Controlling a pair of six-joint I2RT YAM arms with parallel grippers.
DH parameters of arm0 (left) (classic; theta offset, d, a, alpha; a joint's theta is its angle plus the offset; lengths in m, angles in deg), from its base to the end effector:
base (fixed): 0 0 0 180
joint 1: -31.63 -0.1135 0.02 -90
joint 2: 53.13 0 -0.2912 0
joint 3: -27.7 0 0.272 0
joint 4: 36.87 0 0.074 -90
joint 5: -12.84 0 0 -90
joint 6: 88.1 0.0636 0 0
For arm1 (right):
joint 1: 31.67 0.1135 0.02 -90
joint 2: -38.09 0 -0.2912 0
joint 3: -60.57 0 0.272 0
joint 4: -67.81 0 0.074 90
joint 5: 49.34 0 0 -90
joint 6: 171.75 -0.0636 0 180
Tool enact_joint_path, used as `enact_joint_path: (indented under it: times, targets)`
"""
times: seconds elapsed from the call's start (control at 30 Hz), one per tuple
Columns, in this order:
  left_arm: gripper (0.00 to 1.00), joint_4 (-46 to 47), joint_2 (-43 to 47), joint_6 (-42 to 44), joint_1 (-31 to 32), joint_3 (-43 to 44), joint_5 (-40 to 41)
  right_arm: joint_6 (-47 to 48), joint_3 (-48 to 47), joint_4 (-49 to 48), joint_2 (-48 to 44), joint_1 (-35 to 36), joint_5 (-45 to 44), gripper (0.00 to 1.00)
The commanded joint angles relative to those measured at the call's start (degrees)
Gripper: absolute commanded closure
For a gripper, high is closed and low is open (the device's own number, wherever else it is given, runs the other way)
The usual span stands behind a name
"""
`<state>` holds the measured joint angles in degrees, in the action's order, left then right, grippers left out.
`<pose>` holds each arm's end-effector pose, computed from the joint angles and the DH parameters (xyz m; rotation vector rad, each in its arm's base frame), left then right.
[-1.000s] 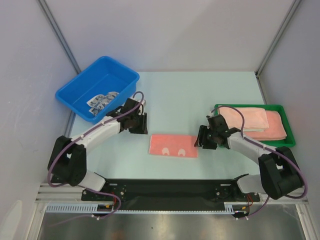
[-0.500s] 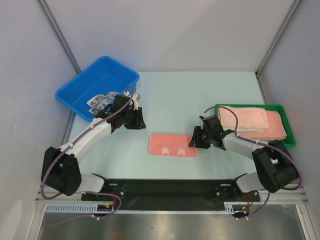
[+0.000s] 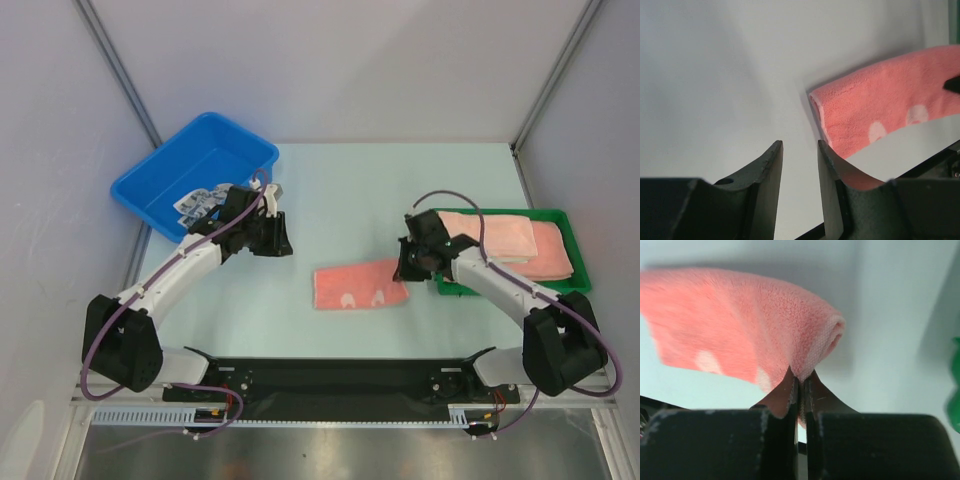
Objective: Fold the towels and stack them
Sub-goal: Neatly place the folded towel into the bin
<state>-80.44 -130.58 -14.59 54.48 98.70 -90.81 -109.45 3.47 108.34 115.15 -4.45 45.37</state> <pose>0.2838 -0.1359 0.2631 0.2473 2.4894 -0.5877 0.2449 0.1319 0.1849 -0.0179 2.6902 0.4249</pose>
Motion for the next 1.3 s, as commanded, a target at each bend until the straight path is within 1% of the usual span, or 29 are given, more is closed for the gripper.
enact_joint_path:
  times: [0.0, 0.1, 0.13, 0.23, 0.3, 0.47, 0.5, 0.6, 0.67, 0.7, 0.8, 0.83, 0.97, 1.03, 1.27]
  targets:
    - [0.60, 0.77, 0.54, 1.55, -0.62, 2.04, -2.60, 4.93, -12.46, 11.47, -0.34, -1.38, -4.71, 1.00]
    - [0.60, 0.51, 0.20, 1.72, -0.62, 1.77, -3.57, 8.27, -18.11, 15.96, 2.04, -4.10, -4.71, 1.00]
    - [0.60, 0.33, 0.19, 1.81, -0.62, 1.86, -3.75, 9.06, -21.52, 18.76, 3.35, -4.89, -6.36, 1.00]
    - [0.60, 0.33, 0.37, 2.16, -0.70, 1.59, -4.19, 12.67, -26.29, 22.82, 5.20, -9.37, -5.51, 1.00]
    - [0.60, 0.94, 0.46, 1.99, -0.70, 1.42, -5.24, 14.69, -31.38, 25.54, 7.05, -13.41, -5.33, 1.00]
    - [0.59, 1.12, 0.46, 2.34, -0.79, 1.42, -5.69, 18.47, -39.38, 27.75, 10.56, -21.41, -2.61, 1.00]
    - [0.58, 0.86, 0.46, 2.43, -0.88, 1.51, -5.69, 20.13, -40.18, 28.28, 11.27, -23.51, -2.77, 1.00]
    - [0.58, 0.86, 0.46, 2.60, -0.97, 1.16, -5.69, 22.68, -42.90, 29.68, 13.81, -26.59, -3.65, 1.00]
    - [0.58, 0.68, 0.20, 2.78, -1.05, 1.24, -5.69, 23.92, -43.70, 30.21, 14.96, -27.22, -4.70, 1.00]
    - [0.58, 0.77, 0.11, 2.69, -0.97, 1.33, -5.95, 24.53, -45.01, 31.00, 16.01, -28.70, -7.58, 1.00]
    - [0.57, 0.68, -0.24, 2.78, -1.05, 1.85, -5.95, 26.64, -46.51, 31.88, 16.98, -31.96, -8.92, 1.00]
    - [0.57, 0.60, -0.33, 2.87, -1.05, 2.03, -6.04, 27.17, -46.78, 31.89, 16.99, -34.41, -8.75, 1.00]
    - [0.57, 0.51, -0.68, 3.04, -1.23, 1.95, -6.12, 27.61, -48.10, 31.54, 15.76, -39.25, -5.33, 1.00]
    - [0.57, 0.59, -1.03, 3.04, -1.32, 1.86, -6.04, 28.92, -49.32, 31.45, 15.23, -40.23, -2.62, 1.00]
    - [0.57, 0.59, -1.48, 3.04, -1.58, 2.03, -6.30, 31.66, -52.23, 32.06, 15.14, -43.04, 1.70, 1.00]
